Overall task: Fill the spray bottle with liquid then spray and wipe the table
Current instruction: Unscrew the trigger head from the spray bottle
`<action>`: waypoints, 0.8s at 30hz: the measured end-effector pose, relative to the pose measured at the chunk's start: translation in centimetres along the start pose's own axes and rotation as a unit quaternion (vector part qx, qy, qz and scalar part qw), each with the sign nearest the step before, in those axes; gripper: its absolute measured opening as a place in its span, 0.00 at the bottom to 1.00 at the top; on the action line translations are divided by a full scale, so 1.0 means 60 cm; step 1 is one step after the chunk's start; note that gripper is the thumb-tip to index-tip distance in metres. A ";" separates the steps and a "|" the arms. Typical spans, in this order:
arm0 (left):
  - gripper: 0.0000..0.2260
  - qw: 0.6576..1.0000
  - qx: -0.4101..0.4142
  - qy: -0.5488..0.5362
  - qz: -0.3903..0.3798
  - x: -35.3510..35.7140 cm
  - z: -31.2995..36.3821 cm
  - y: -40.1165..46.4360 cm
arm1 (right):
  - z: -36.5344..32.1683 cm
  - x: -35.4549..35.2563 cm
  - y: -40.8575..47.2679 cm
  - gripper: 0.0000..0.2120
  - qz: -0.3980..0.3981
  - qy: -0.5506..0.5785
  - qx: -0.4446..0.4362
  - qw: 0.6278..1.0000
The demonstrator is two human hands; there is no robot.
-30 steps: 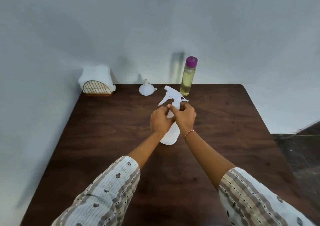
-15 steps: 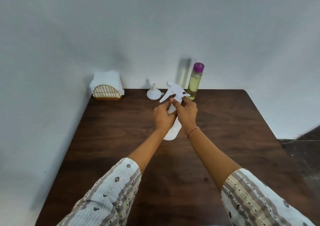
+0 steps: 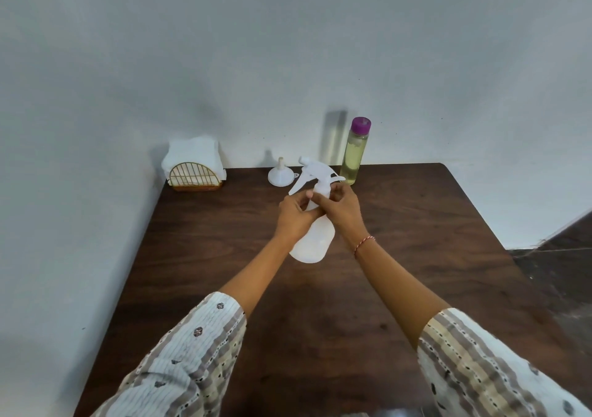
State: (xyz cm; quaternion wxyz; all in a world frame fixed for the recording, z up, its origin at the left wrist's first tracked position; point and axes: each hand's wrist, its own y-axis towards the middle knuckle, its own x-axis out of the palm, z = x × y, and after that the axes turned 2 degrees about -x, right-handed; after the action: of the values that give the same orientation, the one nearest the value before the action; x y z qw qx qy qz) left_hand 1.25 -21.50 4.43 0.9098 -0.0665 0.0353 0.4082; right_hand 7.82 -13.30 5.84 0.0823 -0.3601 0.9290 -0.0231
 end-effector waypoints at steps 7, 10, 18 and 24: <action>0.13 0.999 -0.023 -0.004 -0.023 -0.008 -0.011 -0.002 | 0.006 0.002 -0.017 0.11 -0.055 0.039 -0.040 0.997; 0.13 0.999 -0.028 0.000 -0.029 -0.008 -0.014 -0.006 | 0.011 0.006 -0.017 0.19 -0.011 -0.015 -0.031 0.999; 0.14 0.999 -0.024 -0.022 -0.013 -0.022 -0.017 -0.009 | 0.006 0.010 -0.022 0.10 -0.073 0.040 -0.054 0.995; 0.13 0.999 -0.030 -0.038 -0.007 -0.018 -0.016 -0.018 | 0.005 0.018 -0.028 0.10 -0.023 0.027 -0.064 0.997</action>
State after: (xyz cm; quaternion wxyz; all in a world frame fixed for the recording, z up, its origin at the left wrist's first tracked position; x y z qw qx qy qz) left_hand 1.36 -23.16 3.71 0.9108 -0.0786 -0.0122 0.4052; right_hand 8.20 -15.28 5.56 0.0339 -0.3852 0.9219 0.0245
